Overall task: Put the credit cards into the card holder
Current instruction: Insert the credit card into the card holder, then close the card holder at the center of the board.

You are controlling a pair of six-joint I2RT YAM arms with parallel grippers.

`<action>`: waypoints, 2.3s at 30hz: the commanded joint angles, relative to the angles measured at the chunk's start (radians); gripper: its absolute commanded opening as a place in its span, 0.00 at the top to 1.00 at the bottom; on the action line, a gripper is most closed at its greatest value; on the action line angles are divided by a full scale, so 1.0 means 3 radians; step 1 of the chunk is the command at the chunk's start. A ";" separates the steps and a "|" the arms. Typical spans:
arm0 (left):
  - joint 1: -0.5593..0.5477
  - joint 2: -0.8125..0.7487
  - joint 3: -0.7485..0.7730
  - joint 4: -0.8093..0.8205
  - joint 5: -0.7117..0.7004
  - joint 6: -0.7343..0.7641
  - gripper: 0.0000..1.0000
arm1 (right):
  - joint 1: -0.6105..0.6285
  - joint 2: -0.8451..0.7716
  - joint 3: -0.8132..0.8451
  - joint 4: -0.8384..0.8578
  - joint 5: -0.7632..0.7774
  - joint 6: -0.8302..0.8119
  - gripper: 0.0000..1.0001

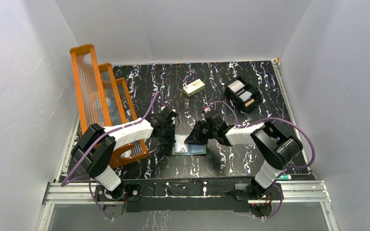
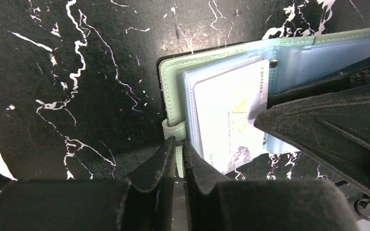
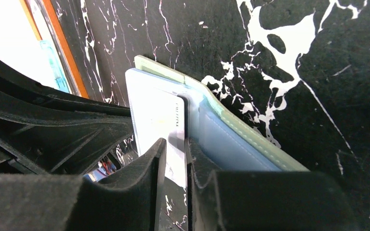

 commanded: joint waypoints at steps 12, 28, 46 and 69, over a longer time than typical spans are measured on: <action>-0.0007 -0.0276 0.0258 -0.0101 0.0004 0.0064 0.77 | -0.0082 -0.0989 0.0258 -0.1292 0.0733 -0.0831 0.45; -0.0007 0.0038 0.0245 -0.0041 0.0269 0.0194 0.72 | -0.0572 -0.1076 -0.0231 -0.0962 0.0379 -0.0761 0.32; -0.0050 0.0082 0.0220 0.0241 0.0562 0.0096 0.69 | -0.0577 -0.1119 -0.0382 -0.0327 -0.0182 -0.0533 0.55; -0.0064 -0.0221 0.0068 0.0537 0.1389 0.2894 0.55 | -0.1318 -0.0926 -0.0108 -0.1306 -0.0416 -0.1489 0.94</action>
